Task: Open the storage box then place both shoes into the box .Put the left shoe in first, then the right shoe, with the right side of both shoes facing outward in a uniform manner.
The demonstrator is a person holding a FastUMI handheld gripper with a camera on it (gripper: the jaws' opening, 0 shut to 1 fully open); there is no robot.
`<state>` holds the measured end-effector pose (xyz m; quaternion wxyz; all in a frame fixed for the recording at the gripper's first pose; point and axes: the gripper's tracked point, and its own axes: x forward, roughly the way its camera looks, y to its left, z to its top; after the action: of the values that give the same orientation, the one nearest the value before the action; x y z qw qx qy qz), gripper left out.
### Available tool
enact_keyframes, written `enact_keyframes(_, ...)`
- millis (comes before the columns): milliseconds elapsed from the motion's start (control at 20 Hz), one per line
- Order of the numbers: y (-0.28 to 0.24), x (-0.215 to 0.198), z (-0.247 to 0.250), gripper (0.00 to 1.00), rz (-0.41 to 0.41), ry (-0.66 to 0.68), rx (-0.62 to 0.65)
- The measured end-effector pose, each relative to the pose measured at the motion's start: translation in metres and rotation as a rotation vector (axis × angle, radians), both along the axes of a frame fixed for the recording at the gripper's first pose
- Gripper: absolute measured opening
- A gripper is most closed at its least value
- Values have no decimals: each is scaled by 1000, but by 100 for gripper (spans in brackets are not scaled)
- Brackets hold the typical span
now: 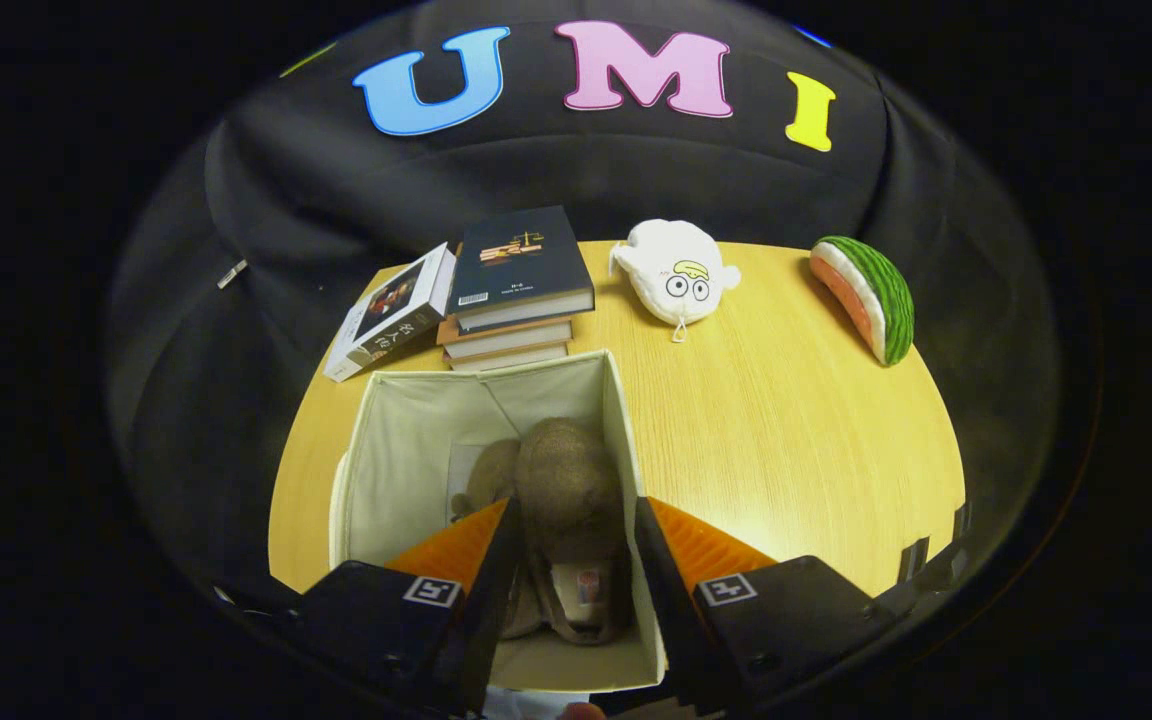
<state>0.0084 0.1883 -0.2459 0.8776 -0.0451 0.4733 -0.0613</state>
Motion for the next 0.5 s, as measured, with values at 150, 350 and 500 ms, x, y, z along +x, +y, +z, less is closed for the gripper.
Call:
enact_keyframes(150, -1, -4, 2, 99, 21, 0, 6)
enact_keyframes(350, -13, -5, 24, 100, 16, -42, 3)
enact_keyframes(500, -30, 3, 55, 100, 35, -98, -38)
